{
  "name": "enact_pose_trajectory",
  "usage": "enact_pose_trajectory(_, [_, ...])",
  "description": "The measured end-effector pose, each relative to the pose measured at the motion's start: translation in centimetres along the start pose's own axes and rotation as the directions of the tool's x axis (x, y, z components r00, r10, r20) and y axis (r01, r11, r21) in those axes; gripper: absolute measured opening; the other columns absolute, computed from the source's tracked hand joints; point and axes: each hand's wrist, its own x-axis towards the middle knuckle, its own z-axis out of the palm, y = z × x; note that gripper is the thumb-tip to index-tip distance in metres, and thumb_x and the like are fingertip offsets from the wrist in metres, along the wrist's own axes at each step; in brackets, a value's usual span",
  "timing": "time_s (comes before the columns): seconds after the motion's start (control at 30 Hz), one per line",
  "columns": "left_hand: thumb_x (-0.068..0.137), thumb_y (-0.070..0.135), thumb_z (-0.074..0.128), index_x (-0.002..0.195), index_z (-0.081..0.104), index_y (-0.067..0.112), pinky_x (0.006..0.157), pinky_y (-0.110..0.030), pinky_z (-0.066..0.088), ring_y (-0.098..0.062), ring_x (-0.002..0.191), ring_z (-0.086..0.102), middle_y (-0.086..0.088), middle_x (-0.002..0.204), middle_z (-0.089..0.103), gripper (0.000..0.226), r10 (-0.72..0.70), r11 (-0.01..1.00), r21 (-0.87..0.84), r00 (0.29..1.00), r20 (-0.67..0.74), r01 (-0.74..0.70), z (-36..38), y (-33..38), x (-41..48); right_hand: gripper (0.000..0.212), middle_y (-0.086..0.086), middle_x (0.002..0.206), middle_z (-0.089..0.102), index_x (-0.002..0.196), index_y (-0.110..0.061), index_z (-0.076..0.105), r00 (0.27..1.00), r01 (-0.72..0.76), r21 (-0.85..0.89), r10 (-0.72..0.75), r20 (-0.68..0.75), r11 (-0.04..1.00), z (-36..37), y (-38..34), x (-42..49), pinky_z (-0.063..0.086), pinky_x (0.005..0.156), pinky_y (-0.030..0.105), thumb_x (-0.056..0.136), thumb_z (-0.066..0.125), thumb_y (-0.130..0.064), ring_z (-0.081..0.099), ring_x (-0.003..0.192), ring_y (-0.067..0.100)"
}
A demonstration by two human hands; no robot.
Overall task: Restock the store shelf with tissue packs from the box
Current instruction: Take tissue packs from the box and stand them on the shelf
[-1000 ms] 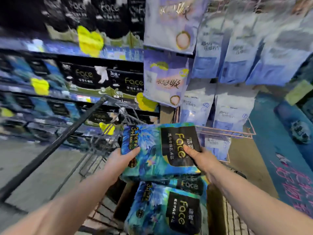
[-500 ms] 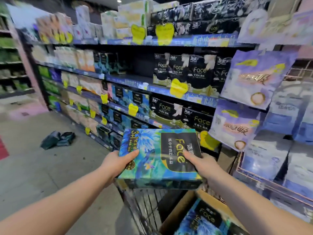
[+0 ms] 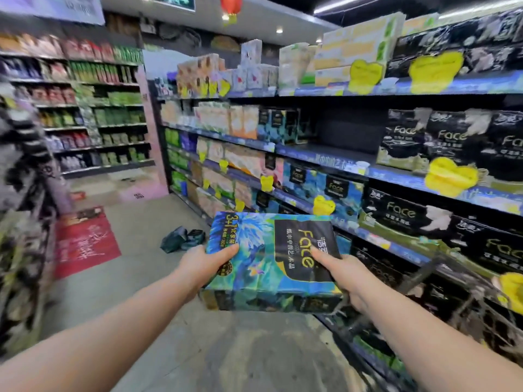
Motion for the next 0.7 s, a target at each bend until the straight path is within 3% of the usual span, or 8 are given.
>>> enact_pose_trajectory(0.17, [0.075,0.044,0.075,0.074,0.063,0.019,0.056,-0.026,0.048,-0.015,0.065,0.063,0.001,0.072,0.065,0.027,-0.006,0.999,0.032,0.999,-0.051,0.007,-6.0,-1.2,6.1,0.055,0.01,0.098,0.073,0.107,-0.011,0.067,0.998,-0.039,0.0,0.039,0.043,0.999,7.9,-2.2,3.5,0.057,0.085,0.043,0.07,0.076,-0.051,0.07,0.086,0.027])
enact_pose_trajectory(0.27, [0.076,0.041,0.074,0.081,0.064,0.017,0.048,-0.023,0.044,-0.013,0.062,0.062,0.002,0.071,0.065,0.027,-0.009,1.0,0.003,0.999,-0.038,0.009,-7.2,-1.6,9.8,0.072,0.009,0.101,0.072,0.108,-0.013,0.065,0.999,-0.025,-0.028,0.026,0.03,0.999,10.3,-3.4,6.2,0.056,0.087,0.046,0.055,0.077,-0.061,0.069,0.09,0.028])
enact_pose_trajectory(0.4, [0.074,0.042,0.076,0.082,0.067,0.017,0.052,-0.024,0.046,-0.016,0.066,0.065,0.0,0.076,0.069,0.029,-0.042,0.998,-0.047,0.999,-0.022,0.041,-7.1,-1.8,15.1,0.069,0.008,0.11,0.067,0.114,-0.01,0.059,0.999,-0.042,-0.071,0.044,0.025,0.997,11.9,-5.2,11.2,0.052,0.093,0.044,0.066,0.075,-0.056,0.065,0.098,0.028])
enact_pose_trajectory(0.57, [0.074,0.043,0.075,0.081,0.068,0.018,0.05,-0.023,0.048,-0.015,0.062,0.068,0.001,0.073,0.071,0.027,-0.039,0.999,-0.038,0.999,-0.026,0.038,-6.3,-0.5,23.9,0.073,0.011,0.111,0.067,0.118,-0.007,0.057,0.997,-0.035,-0.063,0.039,0.06,0.997,13.9,-7.1,20.2,0.052,0.093,0.046,0.066,0.076,-0.055,0.065,0.099,0.03])
enact_pose_trajectory(0.7, [0.071,0.049,0.076,0.083,0.07,0.017,0.063,-0.028,0.054,-0.018,0.069,0.069,0.002,0.075,0.072,0.034,-0.012,0.999,0.039,0.999,-0.052,0.014,-4.3,2.6,32.4,0.094,0.008,0.118,0.063,0.123,-0.012,0.055,0.998,-0.044,-0.072,0.048,0.049,0.996,13.8,-10.0,28.7,0.05,0.095,0.043,0.051,0.073,-0.069,0.062,0.104,0.028])
